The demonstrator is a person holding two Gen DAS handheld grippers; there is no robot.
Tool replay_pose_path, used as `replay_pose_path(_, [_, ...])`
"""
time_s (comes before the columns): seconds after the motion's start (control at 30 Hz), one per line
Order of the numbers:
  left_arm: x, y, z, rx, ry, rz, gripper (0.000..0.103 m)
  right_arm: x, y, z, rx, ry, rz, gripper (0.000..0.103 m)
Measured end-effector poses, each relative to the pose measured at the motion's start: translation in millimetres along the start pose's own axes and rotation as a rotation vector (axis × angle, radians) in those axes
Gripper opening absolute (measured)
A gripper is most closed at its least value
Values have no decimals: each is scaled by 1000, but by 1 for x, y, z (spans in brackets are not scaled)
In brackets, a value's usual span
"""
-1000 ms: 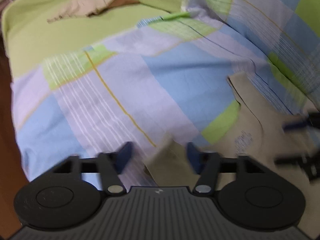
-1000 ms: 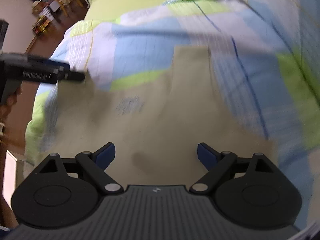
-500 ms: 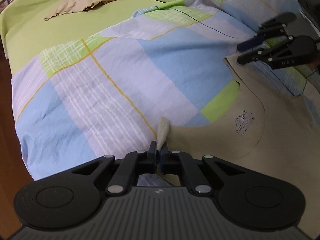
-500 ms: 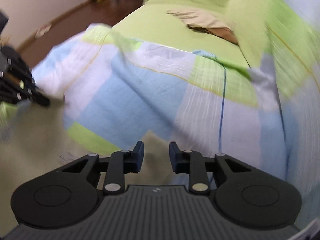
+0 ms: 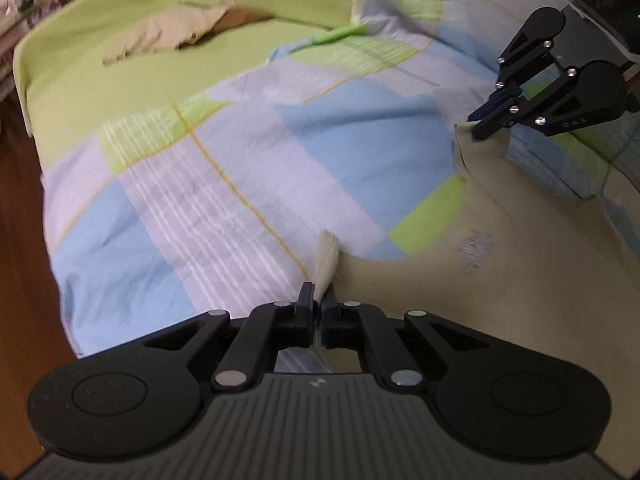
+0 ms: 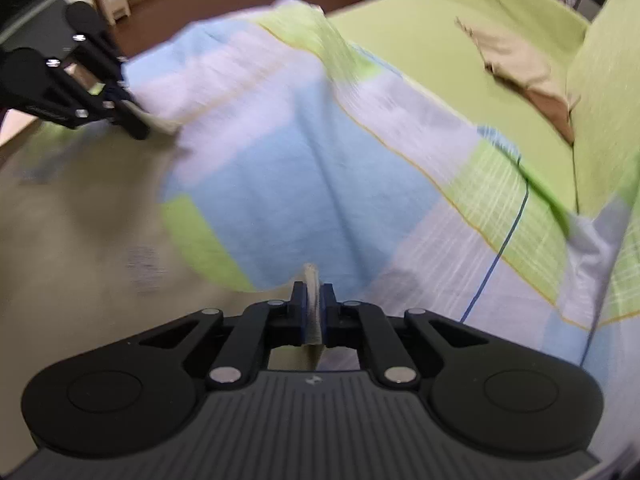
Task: Fold clothes
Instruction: 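Grasp a hem corner with the left gripper while the right gripper grasps another hem corner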
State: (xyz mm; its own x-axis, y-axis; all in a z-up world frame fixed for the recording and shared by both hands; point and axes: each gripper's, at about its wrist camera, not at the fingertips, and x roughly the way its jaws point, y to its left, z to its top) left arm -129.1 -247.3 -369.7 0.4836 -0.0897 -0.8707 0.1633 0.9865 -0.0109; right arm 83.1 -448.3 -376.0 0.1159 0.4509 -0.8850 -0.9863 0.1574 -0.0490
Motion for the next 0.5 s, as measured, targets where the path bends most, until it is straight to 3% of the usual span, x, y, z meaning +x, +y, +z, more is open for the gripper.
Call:
replay_pose_path(0.23, [-82,-77,-48,146,-99,-33,0,-94,72,-46,-48,-73,-73,5])
replay_pose_path(0.5, [-109,-182,-130,222,-104,-44,0,-141,192,-128,-120,-13,-97,5])
